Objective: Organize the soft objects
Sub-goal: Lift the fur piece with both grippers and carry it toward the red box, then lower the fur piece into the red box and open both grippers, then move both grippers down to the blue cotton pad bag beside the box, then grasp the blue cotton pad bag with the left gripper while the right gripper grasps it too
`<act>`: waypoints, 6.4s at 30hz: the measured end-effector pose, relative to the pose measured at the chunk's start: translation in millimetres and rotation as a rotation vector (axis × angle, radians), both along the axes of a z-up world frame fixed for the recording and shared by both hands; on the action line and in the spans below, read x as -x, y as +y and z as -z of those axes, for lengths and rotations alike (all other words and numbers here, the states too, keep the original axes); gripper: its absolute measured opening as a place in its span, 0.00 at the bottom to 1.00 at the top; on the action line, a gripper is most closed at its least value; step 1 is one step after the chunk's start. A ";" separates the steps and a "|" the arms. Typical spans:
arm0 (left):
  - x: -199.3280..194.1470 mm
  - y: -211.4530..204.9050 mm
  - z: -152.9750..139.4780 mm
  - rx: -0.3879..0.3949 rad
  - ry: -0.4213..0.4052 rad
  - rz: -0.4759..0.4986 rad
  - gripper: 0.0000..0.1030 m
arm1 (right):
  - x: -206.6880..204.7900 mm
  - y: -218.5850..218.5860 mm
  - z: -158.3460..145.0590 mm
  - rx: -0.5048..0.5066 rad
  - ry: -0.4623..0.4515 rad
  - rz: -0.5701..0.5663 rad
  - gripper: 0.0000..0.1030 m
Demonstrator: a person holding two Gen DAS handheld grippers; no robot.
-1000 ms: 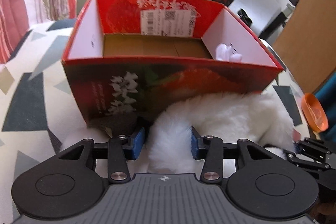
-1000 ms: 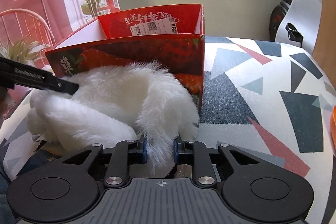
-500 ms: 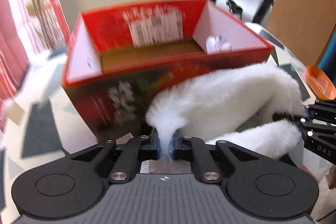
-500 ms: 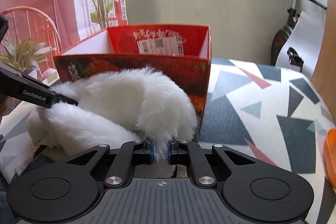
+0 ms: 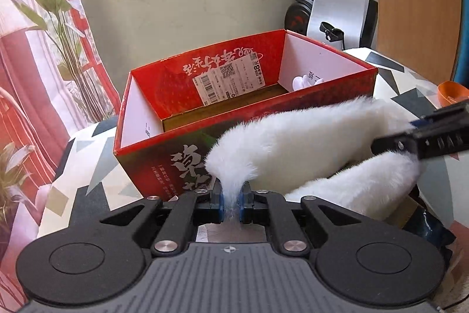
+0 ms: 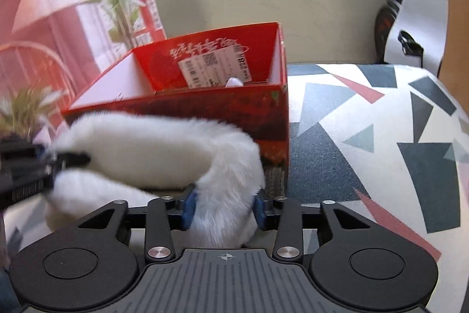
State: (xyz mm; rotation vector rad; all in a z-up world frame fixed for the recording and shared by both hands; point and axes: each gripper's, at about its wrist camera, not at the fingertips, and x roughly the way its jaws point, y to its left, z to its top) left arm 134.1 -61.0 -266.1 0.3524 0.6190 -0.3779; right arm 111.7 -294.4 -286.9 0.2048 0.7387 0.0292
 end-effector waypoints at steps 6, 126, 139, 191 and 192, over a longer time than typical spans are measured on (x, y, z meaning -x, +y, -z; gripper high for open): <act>3.6 3.9 0.5 0.008 -0.013 0.002 0.10 | -17.1 -11.9 9.2 -0.030 0.081 0.052 0.29; 14.6 82.6 -50.8 0.323 0.122 -0.240 1.00 | 13.4 42.0 -77.2 0.143 -0.222 -0.054 1.00; 46.3 67.2 -18.4 0.328 0.225 -0.204 0.98 | 52.4 51.6 -36.9 0.104 -0.090 -0.078 0.97; 59.6 41.7 51.1 0.398 0.580 -0.063 0.48 | 80.7 68.2 12.3 0.003 0.140 -0.197 0.43; 59.8 42.0 50.9 0.398 0.578 -0.062 0.48 | 80.8 68.5 12.1 0.005 0.139 -0.198 0.43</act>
